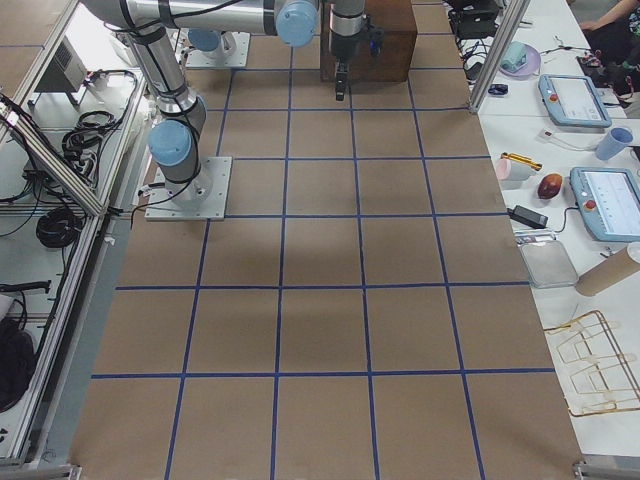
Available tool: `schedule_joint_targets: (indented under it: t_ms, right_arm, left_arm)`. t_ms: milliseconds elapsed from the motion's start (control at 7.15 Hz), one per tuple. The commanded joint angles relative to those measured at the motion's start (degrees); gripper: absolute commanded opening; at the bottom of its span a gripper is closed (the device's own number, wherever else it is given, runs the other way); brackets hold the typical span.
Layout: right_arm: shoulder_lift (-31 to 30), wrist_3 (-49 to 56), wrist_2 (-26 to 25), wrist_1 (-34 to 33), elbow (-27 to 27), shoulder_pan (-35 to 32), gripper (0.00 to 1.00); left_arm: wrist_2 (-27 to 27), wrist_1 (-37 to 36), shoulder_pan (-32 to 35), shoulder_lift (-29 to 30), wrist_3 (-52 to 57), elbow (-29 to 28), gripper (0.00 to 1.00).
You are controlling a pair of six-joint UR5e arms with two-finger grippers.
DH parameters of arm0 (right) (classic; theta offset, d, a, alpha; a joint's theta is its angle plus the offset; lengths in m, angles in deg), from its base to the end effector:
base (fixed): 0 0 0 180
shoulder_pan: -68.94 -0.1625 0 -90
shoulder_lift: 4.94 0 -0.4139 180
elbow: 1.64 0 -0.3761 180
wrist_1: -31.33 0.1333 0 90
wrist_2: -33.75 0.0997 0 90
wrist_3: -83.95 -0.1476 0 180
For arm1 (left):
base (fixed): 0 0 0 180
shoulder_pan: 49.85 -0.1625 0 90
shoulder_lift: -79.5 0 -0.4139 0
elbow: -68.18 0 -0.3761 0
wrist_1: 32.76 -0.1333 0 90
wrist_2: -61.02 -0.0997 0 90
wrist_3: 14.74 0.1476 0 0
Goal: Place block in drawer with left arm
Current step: 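Move the left gripper along the cabinet toward its drawer side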
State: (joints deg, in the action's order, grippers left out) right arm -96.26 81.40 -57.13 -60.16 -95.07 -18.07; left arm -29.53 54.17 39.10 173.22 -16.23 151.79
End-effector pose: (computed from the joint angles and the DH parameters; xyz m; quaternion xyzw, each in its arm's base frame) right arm 0.1066 -0.4706 0.4138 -0.0483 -0.9988 -0.0054 0.0077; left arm -0.1224 -0.5188 0.4562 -0.0224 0.9985 -0.0501 0.0046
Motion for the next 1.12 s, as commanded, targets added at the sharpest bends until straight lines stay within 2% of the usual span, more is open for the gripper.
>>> schedule_joint_targets:
  t_ms: [0, 978]
  right_arm:
    - [0.0, 0.0, 0.0, 0.0, 0.0, 0.0, 1.00]
    - [0.0, 0.0, 0.0, 0.0, 0.0, 0.0, 1.00]
  left_arm:
    - [-0.1, 0.0, -0.1, 0.0, 0.0, 0.1, 1.00]
    - [0.6, 0.2, -0.6, -0.3, -0.1, -0.8, 1.00]
